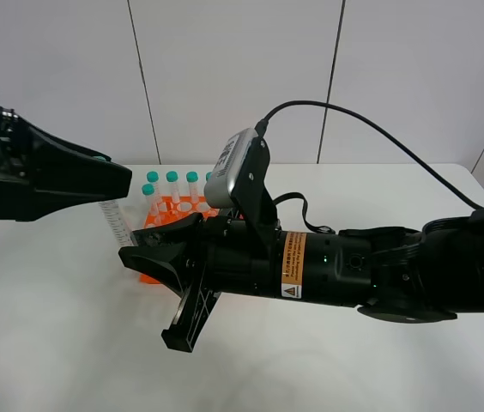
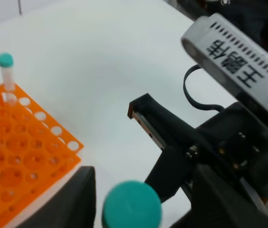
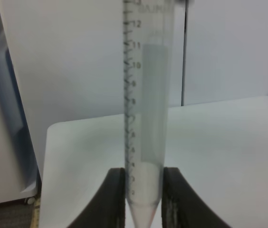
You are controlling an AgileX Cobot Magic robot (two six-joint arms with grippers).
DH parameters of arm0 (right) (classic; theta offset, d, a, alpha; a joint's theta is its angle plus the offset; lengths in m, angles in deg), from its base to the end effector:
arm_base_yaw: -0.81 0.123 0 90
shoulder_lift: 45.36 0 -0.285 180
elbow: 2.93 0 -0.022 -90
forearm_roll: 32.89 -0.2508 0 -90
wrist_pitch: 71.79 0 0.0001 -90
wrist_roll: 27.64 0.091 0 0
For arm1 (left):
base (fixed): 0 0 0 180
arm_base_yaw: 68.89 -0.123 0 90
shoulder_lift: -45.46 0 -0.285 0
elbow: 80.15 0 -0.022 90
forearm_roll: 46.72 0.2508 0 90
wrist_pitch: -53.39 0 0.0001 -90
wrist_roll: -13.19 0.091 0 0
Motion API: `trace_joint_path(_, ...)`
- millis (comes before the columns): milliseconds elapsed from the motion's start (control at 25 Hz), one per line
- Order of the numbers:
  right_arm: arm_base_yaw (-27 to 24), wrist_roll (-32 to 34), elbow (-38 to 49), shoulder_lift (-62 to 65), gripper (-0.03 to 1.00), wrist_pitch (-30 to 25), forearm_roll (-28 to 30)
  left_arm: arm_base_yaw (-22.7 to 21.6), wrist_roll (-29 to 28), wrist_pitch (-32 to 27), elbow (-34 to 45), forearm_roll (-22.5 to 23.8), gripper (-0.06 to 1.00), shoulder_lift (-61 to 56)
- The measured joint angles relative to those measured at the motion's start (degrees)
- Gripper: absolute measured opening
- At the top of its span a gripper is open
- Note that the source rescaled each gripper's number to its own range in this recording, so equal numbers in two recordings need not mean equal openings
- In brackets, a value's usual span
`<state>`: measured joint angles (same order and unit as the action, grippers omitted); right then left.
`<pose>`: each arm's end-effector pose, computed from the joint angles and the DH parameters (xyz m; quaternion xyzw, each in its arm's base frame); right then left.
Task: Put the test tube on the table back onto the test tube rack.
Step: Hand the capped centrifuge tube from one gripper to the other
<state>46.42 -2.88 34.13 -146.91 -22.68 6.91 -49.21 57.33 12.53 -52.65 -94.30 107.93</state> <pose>0.1913 0.2583 0.2188 -0.4538 0.5896 0.4035 0.5326 0.1620 -0.1047 0.3577 0.2975 0.7949 -0.2779 0.4498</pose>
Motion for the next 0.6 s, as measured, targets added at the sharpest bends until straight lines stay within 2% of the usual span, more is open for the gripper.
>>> trace_joint_path(160,0.0,0.0,0.0,0.0,0.32,-0.1,0.0,0.0,4.5,0.2,0.0,-3.3,0.47,0.6)
trace_joint_path(320,0.0,0.0,0.0,0.0,0.32,-0.1,0.0,0.0,5.6,0.4,0.0,-4.4,0.45,0.6)
trace_joint_path(400,0.0,0.0,0.0,0.0,0.32,-0.1,0.0,0.0,5.8,0.6,0.0,-4.4,0.37,0.6)
trace_joint_path(600,0.0,-0.3,0.0,0.0,0.32,0.1,0.2,0.0,6.0,0.9,0.0,-4.4,0.02,0.6)
